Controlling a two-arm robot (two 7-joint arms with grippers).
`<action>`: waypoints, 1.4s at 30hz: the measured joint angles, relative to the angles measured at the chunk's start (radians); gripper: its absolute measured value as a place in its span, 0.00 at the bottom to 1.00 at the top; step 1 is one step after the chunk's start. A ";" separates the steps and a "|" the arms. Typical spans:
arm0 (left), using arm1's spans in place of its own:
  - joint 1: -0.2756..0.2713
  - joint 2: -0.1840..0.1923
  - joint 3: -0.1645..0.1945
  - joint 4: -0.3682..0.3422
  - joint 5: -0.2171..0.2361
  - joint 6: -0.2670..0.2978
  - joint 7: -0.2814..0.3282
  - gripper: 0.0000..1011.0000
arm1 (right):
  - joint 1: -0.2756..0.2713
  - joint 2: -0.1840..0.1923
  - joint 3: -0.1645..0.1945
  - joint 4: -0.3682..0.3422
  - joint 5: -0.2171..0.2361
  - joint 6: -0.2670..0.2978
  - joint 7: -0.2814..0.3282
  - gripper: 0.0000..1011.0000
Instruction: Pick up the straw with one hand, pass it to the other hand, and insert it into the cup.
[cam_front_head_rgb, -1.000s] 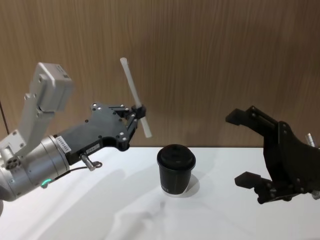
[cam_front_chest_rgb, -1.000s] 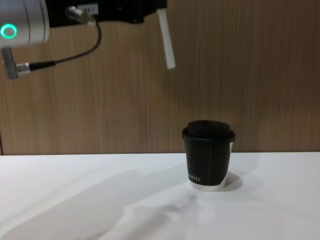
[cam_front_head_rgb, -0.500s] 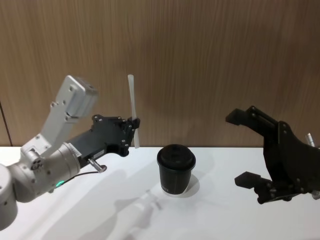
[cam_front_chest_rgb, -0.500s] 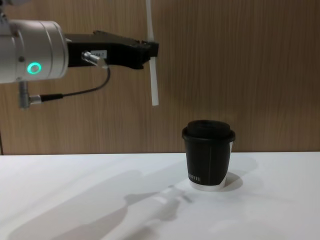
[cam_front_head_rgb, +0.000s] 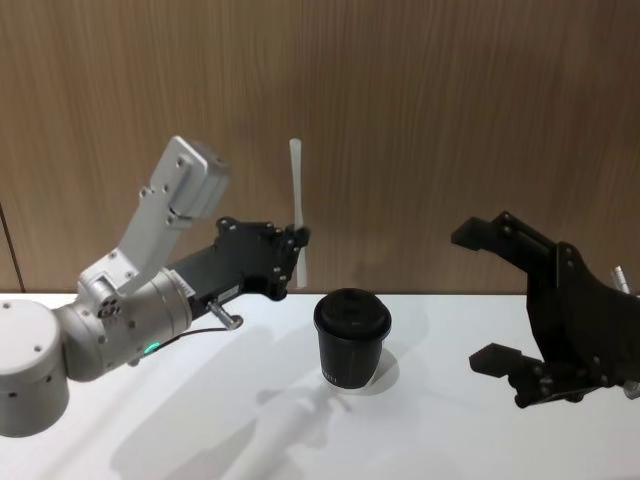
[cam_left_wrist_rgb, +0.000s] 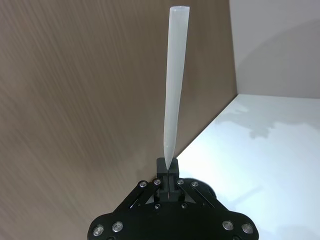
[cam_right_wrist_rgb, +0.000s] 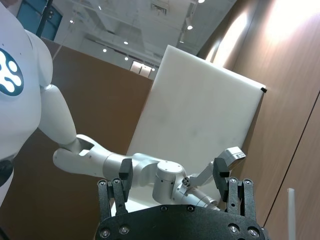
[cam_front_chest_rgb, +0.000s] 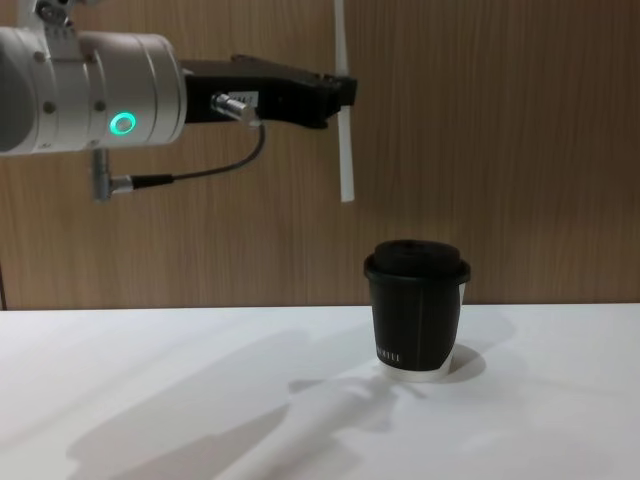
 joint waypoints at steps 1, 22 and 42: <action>-0.002 -0.003 0.000 0.002 -0.001 0.000 -0.003 0.01 | 0.000 0.000 0.000 0.000 0.000 0.000 0.000 0.99; -0.078 -0.095 -0.006 0.069 -0.071 0.107 -0.066 0.01 | 0.000 0.000 0.000 0.000 0.000 0.000 0.000 0.99; -0.137 -0.161 0.029 0.145 -0.031 0.139 -0.077 0.01 | 0.000 0.000 0.000 0.000 0.000 0.000 0.000 0.99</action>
